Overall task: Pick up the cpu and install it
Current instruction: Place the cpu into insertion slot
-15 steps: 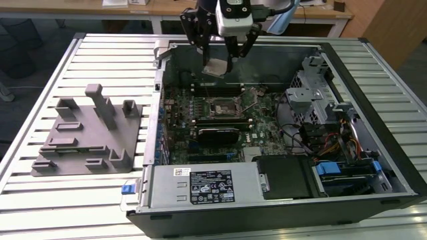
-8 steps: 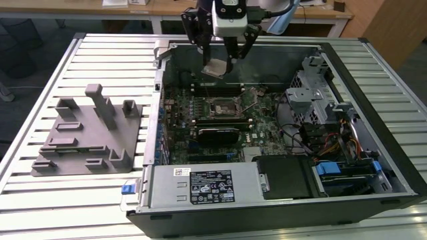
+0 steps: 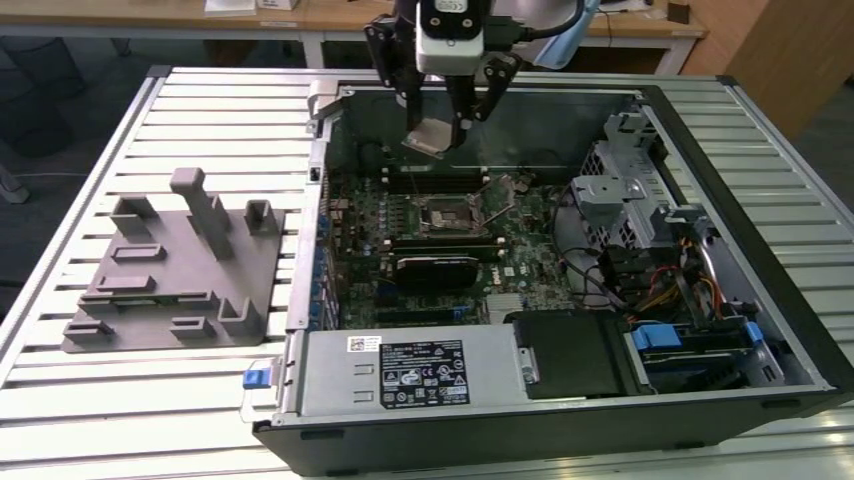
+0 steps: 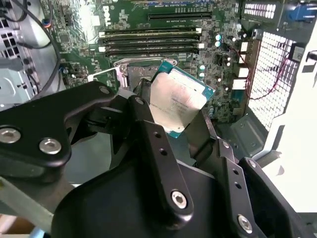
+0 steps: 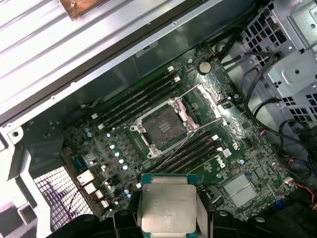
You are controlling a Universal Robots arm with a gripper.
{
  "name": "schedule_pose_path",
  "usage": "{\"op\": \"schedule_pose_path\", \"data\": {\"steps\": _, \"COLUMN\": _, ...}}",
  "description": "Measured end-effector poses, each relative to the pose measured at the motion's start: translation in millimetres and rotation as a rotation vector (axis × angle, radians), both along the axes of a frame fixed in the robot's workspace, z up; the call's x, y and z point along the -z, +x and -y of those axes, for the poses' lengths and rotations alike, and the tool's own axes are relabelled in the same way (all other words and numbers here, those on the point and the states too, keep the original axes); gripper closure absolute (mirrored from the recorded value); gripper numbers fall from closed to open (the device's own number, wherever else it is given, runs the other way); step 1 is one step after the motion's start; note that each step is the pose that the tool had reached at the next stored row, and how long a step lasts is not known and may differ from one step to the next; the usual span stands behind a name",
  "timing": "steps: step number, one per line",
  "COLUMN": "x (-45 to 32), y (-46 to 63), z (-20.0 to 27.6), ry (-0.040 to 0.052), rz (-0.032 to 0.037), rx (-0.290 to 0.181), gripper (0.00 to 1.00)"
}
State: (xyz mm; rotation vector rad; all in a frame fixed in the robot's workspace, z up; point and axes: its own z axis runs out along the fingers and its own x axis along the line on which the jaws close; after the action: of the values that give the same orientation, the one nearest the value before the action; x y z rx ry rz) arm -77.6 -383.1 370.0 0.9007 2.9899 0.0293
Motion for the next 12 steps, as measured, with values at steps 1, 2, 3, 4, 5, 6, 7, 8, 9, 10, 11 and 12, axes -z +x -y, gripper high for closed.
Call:
{"op": "schedule_pose_path", "data": {"steps": 1, "x": 0.1, "y": 0.0, "z": 0.0, "ry": 0.0, "rz": 0.0, "rx": 0.009, "gripper": 0.47}}
{"op": "schedule_pose_path", "data": {"steps": 2, "x": 0.3, "y": 0.0, "z": 0.0, "ry": 0.0, "rz": 0.0, "rx": 0.018, "gripper": 0.47}}
{"op": "schedule_pose_path", "data": {"steps": 3, "x": 0.4, "y": 0.0, "z": 0.0, "ry": 0.0, "rz": 0.0, "rx": 0.026, "gripper": 0.47}}
{"op": "schedule_pose_path", "data": {"steps": 4, "x": 0.6, "y": 0.0, "z": 0.0, "ry": 0.0, "rz": 0.0, "rx": 0.035, "gripper": 0.47}}
{"op": "schedule_pose_path", "data": {"steps": 5, "x": 0.7, "y": 0.0, "z": 0.0, "ry": 0.0, "rz": 0.0, "rx": 0.044, "gripper": 0.47}}
{"op": "schedule_pose_path", "data": {"steps": 6, "x": 0.8, "y": 0.0, "z": 0.0, "ry": 0.0, "rz": 0.0, "rx": 0.053, "gripper": 0.47}}
{"op": "schedule_pose_path", "data": {"steps": 7, "x": 0.9, "y": 0.0, "z": 0.0, "ry": 0.0, "rz": 0.0, "rx": 0.063, "gripper": 0.47}}
{"op": "schedule_pose_path", "data": {"steps": 8, "x": 1.1, "y": 0.0, "z": 0.0, "ry": 0.0, "rz": 0.0, "rx": 0.071, "gripper": 0.47}}
{"op": "schedule_pose_path", "data": {"steps": 9, "x": 1.3, "y": 0.0, "z": 0.0, "ry": 0.0001, "rz": 0.0001, "rx": 0.08, "gripper": 0.47}}
{"op": "schedule_pose_path", "data": {"steps": 10, "x": 1.4, "y": 0.0, "z": 0.0, "ry": 0.0, "rz": 0.0, "rx": 0.088, "gripper": 0.47}}
{"op": "schedule_pose_path", "data": {"steps": 11, "x": 1.5, "y": 0.0, "z": 0.0, "ry": -0.0001, "rz": 0.0, "rx": 0.097, "gripper": 0.47}}
{"op": "schedule_pose_path", "data": {"steps": 12, "x": 1.7, "y": 0.0, "z": 0.0, "ry": -0.0001, "rz": 0.0, "rx": 0.105, "gripper": 0.47}}
